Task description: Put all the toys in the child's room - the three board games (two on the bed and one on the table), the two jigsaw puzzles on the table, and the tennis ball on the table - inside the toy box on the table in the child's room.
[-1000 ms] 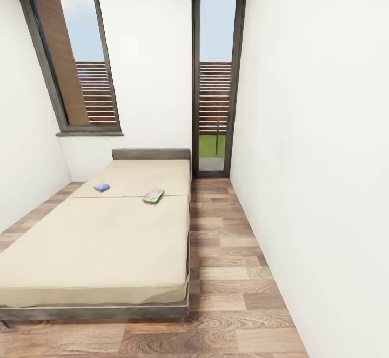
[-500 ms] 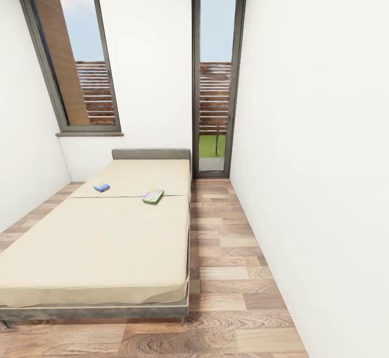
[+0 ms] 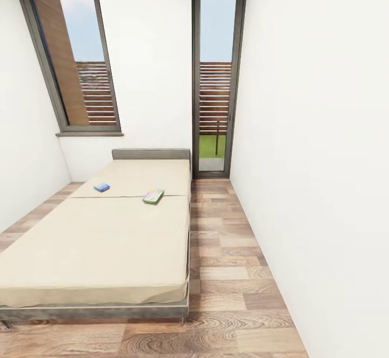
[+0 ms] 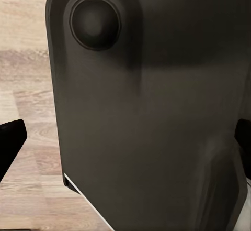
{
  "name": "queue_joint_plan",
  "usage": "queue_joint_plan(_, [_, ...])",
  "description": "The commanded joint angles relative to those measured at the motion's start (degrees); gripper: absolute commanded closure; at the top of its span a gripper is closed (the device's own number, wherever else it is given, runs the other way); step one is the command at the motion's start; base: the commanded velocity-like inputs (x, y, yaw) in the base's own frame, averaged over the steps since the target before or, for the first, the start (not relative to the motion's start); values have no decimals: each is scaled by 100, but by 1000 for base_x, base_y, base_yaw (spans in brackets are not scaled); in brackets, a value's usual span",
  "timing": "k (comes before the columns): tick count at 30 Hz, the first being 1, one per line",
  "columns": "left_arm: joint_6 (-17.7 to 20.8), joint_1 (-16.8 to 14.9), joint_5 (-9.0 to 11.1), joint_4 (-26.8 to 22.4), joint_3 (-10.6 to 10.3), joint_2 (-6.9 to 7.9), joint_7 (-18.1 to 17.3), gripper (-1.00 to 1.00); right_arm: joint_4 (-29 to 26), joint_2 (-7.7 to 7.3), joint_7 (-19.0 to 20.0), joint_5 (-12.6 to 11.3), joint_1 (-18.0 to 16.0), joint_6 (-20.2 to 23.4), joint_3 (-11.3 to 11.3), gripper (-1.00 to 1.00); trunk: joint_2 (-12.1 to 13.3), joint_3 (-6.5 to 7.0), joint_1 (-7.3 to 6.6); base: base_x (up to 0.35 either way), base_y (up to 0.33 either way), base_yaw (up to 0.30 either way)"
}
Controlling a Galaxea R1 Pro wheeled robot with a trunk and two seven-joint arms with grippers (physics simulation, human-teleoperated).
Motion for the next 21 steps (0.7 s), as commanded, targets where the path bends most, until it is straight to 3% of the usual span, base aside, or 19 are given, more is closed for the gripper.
queue_joint_plan(1, [-4,-1,4,-1,4,0,0,-100,-1,-1,0,1,-1,2,2,-100,-2,-4,0,0,0,0])
queue_joint_plan(14, [-53,-1,-32,-6,-41,2,0,-100,-1,-62,-4,15,-1,-18,26,-100,-2,-4,0,0,0,0])
queue_joint_plan(21, [-322,-12,-39,-14,-53,40,0,-100,-1,-20,-4,-15,-1,-25,-14,-100,278,122,-154,0,0,0])
